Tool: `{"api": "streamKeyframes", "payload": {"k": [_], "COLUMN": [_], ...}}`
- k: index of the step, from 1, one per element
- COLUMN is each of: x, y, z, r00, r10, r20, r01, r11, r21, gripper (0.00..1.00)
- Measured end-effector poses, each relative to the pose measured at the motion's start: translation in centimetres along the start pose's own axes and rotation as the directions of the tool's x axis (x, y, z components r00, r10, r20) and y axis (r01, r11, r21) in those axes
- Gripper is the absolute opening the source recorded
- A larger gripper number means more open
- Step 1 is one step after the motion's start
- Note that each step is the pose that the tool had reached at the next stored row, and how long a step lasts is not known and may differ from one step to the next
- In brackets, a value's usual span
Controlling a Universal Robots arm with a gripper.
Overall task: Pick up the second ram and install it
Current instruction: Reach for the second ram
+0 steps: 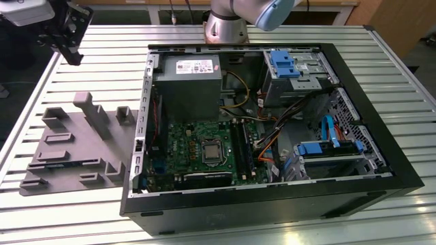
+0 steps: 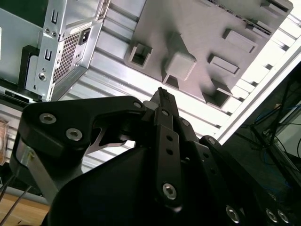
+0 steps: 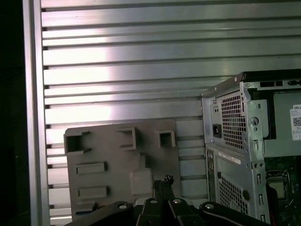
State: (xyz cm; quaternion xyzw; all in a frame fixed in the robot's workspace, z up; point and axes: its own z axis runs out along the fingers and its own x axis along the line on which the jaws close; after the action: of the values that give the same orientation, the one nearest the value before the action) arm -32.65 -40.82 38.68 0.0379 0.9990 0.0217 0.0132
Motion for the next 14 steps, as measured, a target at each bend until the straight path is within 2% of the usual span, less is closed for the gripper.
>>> {"api": "streamKeyframes", "payload": {"k": [14], "x": [0.59], "y": [-0.3], "z": [0.08], "r00": [1.0], "r10": [0.0], "r20": [0.0001], "r01": [0.0], "r11": [1.0], "r21": [0.0], "gripper": [0.11]}}
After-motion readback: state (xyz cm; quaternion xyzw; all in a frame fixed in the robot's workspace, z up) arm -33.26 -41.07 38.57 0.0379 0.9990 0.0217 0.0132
